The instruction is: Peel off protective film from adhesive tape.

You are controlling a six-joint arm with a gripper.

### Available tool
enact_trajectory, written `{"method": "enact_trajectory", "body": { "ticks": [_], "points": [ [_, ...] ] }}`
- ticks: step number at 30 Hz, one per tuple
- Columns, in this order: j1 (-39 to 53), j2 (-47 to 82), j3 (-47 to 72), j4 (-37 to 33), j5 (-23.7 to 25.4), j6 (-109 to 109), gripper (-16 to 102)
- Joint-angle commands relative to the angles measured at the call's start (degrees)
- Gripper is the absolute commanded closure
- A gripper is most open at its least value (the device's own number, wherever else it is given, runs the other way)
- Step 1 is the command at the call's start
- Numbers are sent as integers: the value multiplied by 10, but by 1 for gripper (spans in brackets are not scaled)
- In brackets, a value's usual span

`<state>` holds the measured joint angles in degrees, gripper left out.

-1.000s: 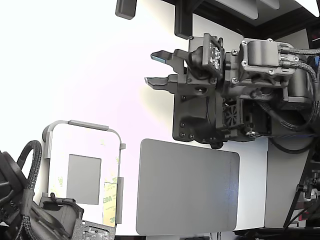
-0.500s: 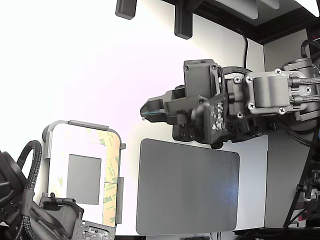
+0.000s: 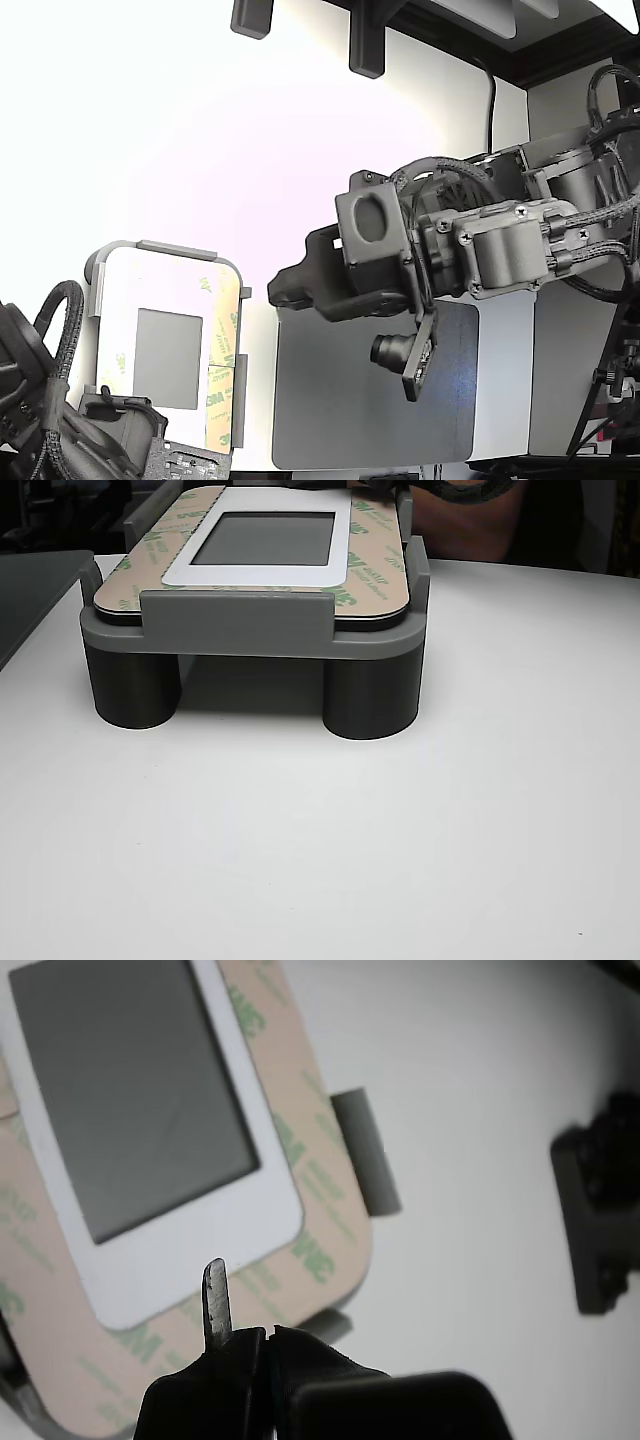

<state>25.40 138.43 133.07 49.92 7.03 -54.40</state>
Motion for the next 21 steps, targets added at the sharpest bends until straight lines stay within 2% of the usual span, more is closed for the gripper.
{"method": "enact_trajectory", "body": {
  "ticks": [1, 9, 16, 21],
  "points": [
    [-4, 6, 3, -31, -4, -69, 96],
    [4, -54, 11, -105, -15, -226, 96],
    [40, -107, 5, -153, 1, -264, 96],
    [84, -148, 7, -200, 34, -277, 96]
  ]
}}
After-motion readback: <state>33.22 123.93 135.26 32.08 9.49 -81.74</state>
